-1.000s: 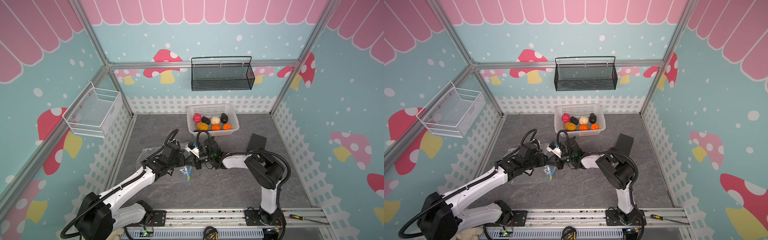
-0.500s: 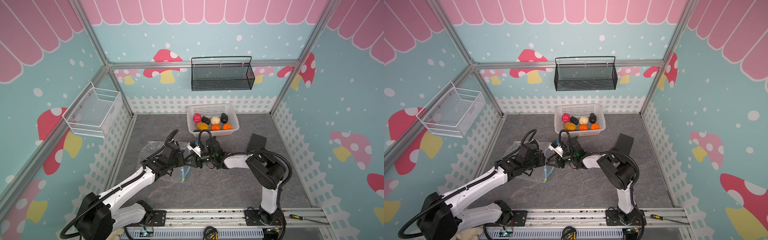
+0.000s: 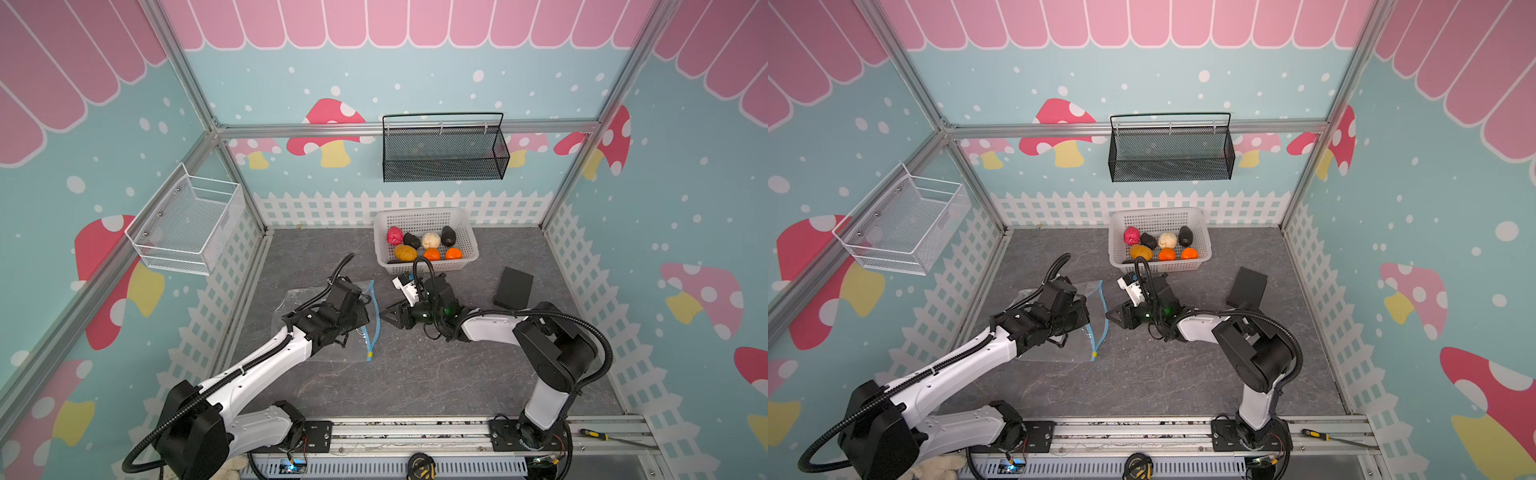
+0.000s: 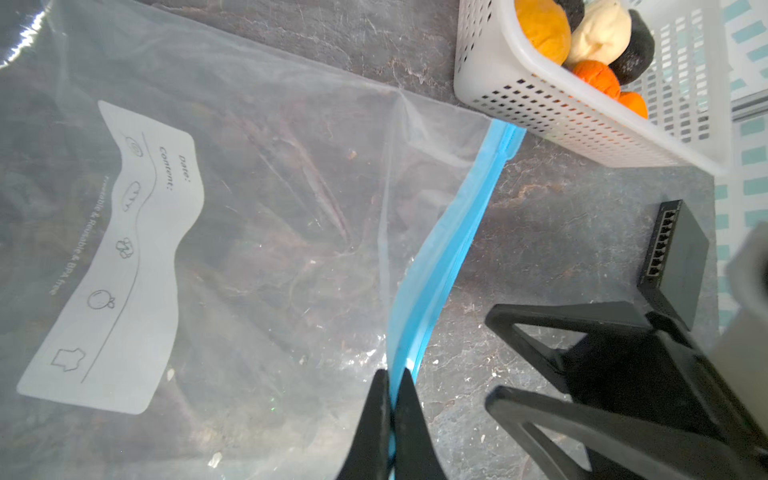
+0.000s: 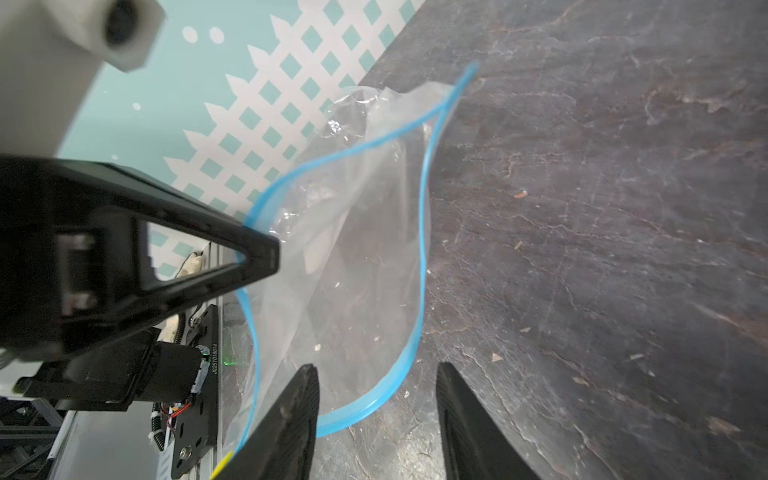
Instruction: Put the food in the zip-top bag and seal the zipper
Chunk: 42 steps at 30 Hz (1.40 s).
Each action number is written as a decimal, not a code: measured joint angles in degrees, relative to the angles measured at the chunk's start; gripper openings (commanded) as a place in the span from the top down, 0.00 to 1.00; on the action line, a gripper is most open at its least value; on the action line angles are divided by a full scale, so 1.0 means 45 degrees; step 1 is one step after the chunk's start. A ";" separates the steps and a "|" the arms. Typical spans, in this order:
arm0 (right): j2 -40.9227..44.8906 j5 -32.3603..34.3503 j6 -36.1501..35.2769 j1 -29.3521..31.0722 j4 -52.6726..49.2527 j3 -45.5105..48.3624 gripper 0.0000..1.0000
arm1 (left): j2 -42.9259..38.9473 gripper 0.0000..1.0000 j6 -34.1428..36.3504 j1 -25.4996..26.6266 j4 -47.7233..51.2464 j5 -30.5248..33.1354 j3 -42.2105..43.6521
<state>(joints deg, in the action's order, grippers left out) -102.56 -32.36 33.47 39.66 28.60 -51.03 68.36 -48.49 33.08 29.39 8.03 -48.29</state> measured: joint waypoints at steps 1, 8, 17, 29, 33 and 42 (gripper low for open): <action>-0.0034 0.0126 -0.0049 -0.0068 -0.0257 -0.0146 0.50 | 0.0000 1.00 -0.0078 0.0000 0.0005 0.0058 -0.0019; 0.0078 0.1734 -0.1613 -0.1637 -0.2900 -0.1919 0.50 | 0.0005 1.00 -0.0369 0.0000 0.0117 0.0369 -0.0029; -0.1030 0.5183 -0.4391 -0.3735 -0.6999 -0.7257 0.49 | 0.0554 1.00 -0.0544 0.0000 0.0015 0.0374 -0.0413; -0.6596 0.7266 -0.5450 -0.4585 -1.3605 -1.5086 0.54 | 0.1826 1.00 -0.1583 0.0000 0.0855 0.0860 -0.2220; -0.6630 0.7281 -0.5581 -0.4585 -1.4571 -1.5271 0.57 | 0.1928 1.00 -0.1676 0.0000 0.1064 0.0850 -0.2229; -0.6392 0.7028 -0.5693 -0.4566 -1.5042 -1.4430 0.58 | 0.1943 1.00 -0.1627 0.0000 0.1132 0.0845 -0.2229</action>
<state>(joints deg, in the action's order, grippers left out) -131.33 -0.73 7.86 19.11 -39.09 -115.96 77.10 -55.81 33.08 34.48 11.84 -58.33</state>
